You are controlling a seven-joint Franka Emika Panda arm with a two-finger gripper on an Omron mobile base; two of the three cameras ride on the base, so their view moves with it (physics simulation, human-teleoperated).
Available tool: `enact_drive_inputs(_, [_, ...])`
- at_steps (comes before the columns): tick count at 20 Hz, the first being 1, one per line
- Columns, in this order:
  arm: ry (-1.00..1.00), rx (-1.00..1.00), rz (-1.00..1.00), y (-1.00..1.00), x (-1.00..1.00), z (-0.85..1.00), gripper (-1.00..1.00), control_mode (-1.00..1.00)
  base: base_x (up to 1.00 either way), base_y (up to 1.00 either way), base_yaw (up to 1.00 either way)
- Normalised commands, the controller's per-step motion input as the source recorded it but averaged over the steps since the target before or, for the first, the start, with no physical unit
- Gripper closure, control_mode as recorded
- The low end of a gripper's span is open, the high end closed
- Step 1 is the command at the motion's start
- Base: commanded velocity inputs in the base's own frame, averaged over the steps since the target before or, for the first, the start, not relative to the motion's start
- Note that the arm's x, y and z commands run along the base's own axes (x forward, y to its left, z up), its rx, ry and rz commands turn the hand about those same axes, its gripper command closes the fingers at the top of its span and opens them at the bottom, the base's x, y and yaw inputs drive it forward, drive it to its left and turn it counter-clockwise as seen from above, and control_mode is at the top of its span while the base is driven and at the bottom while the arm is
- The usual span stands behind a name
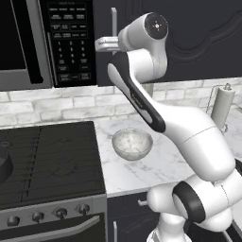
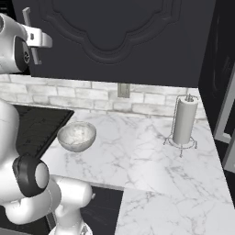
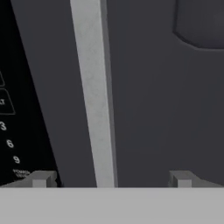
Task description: Open the cabinet and move the ladle to the pot. Then close the cabinet.
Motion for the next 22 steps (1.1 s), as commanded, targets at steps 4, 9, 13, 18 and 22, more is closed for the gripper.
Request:
enact_drive_inputs(4, [0.00, 0.00, 0.00, 0.02, 0.15, 0.00, -1.00, -1.00, 0.00, 0.00, 0.00])
enact_drive_inputs(9, [0.00, 0.00, 0.00, 0.06, 0.14, 0.00, -1.00, -1.00, 0.00, 0.00, 0.00])
enact_drive_inputs(13, [0.00, 0.00, 0.00, 0.11, 0.08, 0.00, -1.00, -1.00, 0.00, 0.00, 0.00])
enact_drive_inputs(18, [0.00, 0.00, 0.00, 0.26, 0.15, 0.00, -1.00, -1.00, 0.00, 0.00, 0.00])
enact_drive_inputs(22, [0.00, 0.00, 0.00, 0.19, 0.27, 0.00, -1.00, -1.00, 0.00, 0.00, 0.00])
